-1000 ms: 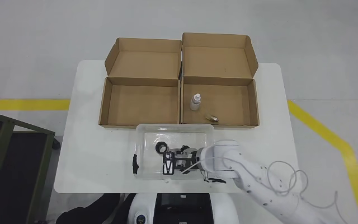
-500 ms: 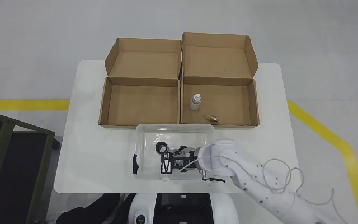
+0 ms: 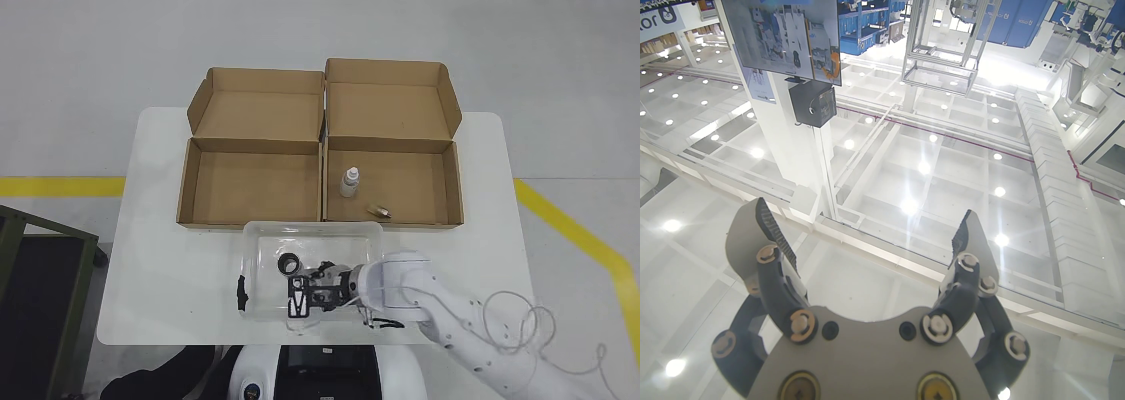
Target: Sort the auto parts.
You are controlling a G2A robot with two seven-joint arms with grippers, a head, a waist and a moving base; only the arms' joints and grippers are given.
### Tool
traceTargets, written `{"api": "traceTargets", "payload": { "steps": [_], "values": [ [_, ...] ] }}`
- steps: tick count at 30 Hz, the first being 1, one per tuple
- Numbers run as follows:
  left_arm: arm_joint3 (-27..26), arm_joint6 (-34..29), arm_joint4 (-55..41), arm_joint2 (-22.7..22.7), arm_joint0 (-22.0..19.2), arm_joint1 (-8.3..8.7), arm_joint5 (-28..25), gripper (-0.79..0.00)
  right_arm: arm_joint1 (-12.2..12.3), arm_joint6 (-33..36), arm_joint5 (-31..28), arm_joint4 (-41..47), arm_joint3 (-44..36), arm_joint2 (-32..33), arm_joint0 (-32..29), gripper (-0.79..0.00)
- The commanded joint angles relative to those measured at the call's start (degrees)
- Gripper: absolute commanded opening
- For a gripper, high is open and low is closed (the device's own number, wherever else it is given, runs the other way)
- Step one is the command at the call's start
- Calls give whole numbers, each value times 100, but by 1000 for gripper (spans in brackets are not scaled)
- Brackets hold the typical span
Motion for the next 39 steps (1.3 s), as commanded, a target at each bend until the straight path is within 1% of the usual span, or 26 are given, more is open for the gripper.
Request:
{"api": "traceTargets", "payload": {
  "steps": [1, 8, 15, 21, 27, 39],
  "values": [
    [0, 0, 0, 0, 0, 0, 0, 0, 37, -15, -30, 48, -171, 119, -68, -785],
    [0, 0, 0, 0, 0, 0, 0, 0, 141, -159, -162, 238, -624, 471, -277, -785],
    [0, 0, 0, 0, 0, 0, 0, 0, 178, -628, 3, 288, -921, 758, -361, -785],
    [0, 0, 0, 0, 0, 0, 0, 0, 195, -1064, 153, 412, -1023, 1054, -359, -785],
    [0, 0, 0, 0, 0, 0, 0, 0, 232, -1478, 258, 655, -1147, 1503, -377, -785],
    [0, 0, 0, 0, 0, 0, 0, 0, 343, -1940, 199, 1192, -1507, 2462, -525, -785]
  ]
}}
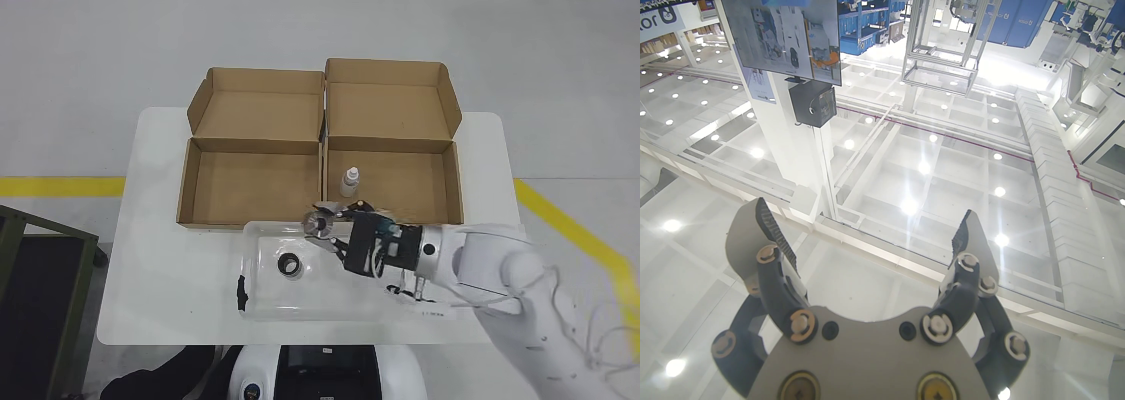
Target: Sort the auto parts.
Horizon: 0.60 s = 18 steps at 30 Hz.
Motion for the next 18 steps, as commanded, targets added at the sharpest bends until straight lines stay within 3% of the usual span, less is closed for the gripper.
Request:
{"api": "traceTargets", "payload": {
  "steps": [1, 18],
  "values": [
    [0, 0, 0, 0, 0, 0, 0, 0, 17, -74, -11, 81, -68, 149, -36, -785],
    [0, 0, 0, 0, 0, 0, 0, 0, 136, -598, -247, 564, -356, 1124, -356, -785]
  ]
}}
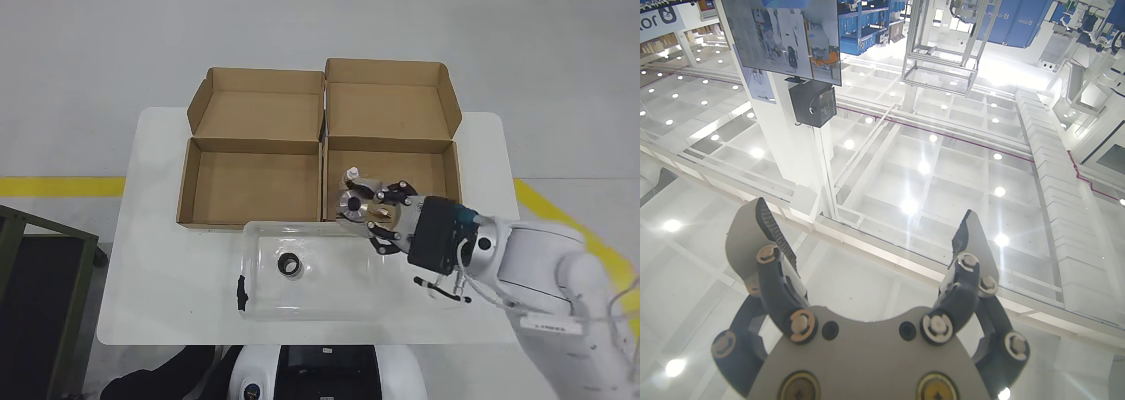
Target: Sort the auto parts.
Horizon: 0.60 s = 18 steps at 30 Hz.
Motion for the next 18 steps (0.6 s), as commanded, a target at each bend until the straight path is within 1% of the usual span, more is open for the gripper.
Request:
{"api": "traceTargets", "payload": {
  "steps": [1, 9, 18],
  "values": [
    [0, 0, 0, 0, 0, 0, 0, 0, 15, -35, -23, 34, -11, 122, -37, -785],
    [0, 0, 0, 0, 0, 0, 0, 0, 52, -173, -50, 159, 0, 395, -133, -785],
    [0, 0, 0, 0, 0, 0, 0, 0, 77, -237, -100, 226, 37, 456, -146, -785]
  ]
}}
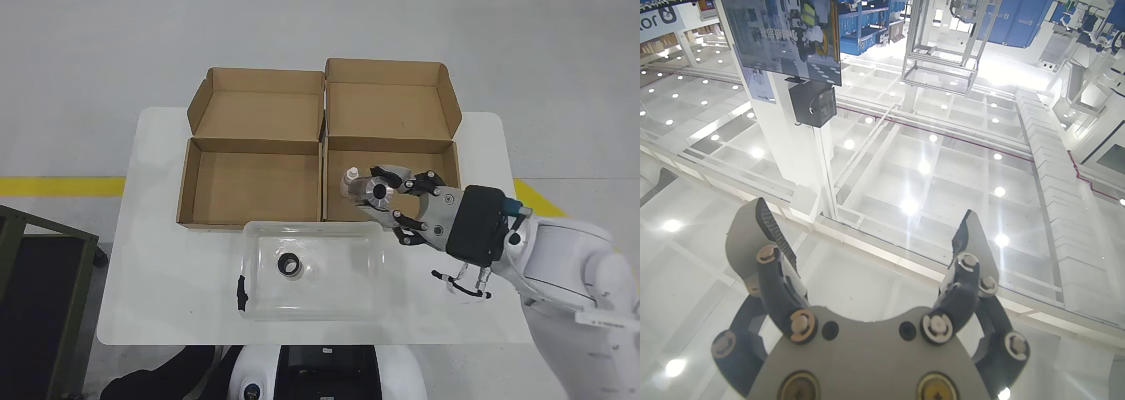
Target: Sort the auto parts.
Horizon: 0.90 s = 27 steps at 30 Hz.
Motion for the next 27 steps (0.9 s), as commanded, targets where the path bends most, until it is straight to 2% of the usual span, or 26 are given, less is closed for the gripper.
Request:
{"api": "traceTargets", "payload": {
  "steps": [1, 11, 27],
  "values": [
    [0, 0, 0, 0, 0, 0, 0, 0, 3, -1, -8, 5, 11, -15, 16, -785],
    [0, 0, 0, 0, 0, 0, 0, 0, -9, 151, -61, -72, 231, -472, 248, -785],
    [0, 0, 0, 0, 0, 0, 0, 0, -146, 546, -80, -619, 960, -1868, 833, -785]
  ]
}}
